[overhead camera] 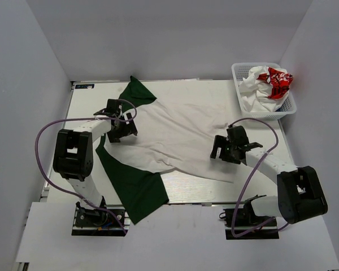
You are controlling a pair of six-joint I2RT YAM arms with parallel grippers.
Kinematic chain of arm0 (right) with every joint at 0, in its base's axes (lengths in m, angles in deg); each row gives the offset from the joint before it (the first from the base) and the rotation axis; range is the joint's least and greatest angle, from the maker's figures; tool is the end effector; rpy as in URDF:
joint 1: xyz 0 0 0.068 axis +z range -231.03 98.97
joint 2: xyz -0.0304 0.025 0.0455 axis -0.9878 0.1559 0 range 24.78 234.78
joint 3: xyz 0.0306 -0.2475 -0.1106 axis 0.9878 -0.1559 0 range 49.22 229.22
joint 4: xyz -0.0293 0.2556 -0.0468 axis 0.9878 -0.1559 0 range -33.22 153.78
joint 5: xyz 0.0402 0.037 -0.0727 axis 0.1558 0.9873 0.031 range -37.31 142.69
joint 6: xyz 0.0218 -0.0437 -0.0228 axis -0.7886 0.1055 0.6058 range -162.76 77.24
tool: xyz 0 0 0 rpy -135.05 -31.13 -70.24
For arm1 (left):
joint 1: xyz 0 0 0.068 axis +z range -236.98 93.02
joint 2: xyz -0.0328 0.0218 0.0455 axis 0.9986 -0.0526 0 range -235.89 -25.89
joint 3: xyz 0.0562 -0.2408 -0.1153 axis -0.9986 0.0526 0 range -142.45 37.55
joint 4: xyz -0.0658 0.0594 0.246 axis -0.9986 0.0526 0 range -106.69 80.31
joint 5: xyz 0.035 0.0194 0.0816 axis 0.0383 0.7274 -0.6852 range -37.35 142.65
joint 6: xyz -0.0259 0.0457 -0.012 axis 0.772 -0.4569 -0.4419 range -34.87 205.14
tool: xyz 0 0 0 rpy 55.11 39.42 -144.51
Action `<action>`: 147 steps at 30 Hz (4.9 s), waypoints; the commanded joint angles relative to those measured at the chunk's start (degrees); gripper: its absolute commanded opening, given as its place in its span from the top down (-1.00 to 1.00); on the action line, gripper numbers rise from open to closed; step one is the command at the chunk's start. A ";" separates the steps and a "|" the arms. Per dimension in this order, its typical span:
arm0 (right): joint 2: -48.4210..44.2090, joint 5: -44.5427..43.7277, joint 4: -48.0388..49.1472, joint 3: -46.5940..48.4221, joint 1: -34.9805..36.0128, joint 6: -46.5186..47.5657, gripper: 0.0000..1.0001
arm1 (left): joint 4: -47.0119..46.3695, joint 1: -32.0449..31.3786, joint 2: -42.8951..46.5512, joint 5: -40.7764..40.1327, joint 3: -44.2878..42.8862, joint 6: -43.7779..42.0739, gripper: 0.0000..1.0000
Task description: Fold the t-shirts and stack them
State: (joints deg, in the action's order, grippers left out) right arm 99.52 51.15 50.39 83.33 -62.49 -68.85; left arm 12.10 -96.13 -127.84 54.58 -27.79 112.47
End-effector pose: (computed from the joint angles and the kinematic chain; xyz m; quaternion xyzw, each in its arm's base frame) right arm 0.2279 0.0753 0.1655 0.0668 0.9487 0.1054 0.2905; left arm 0.3481 -0.0572 0.1743 -0.1509 0.9652 -0.0823 0.1972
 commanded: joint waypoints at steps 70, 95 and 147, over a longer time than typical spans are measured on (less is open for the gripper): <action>-14.92 -4.34 -6.22 8.41 -5.37 2.88 -0.81 | 18.14 -36.04 20.57 -9.08 3.31 11.16 -1.00; 51.02 -10.50 -16.67 66.52 -4.75 11.49 -0.81 | 18.66 -7.74 -33.03 -20.92 -54.70 -0.08 -1.00; -1.16 -5.23 -0.24 18.82 -3.69 6.31 -0.81 | 23.84 -5.62 37.52 20.82 22.08 12.75 -1.00</action>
State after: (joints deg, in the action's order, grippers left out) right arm 103.36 47.92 46.32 103.35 -66.18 -59.41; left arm 32.17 -100.92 -95.17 67.11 -8.73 123.59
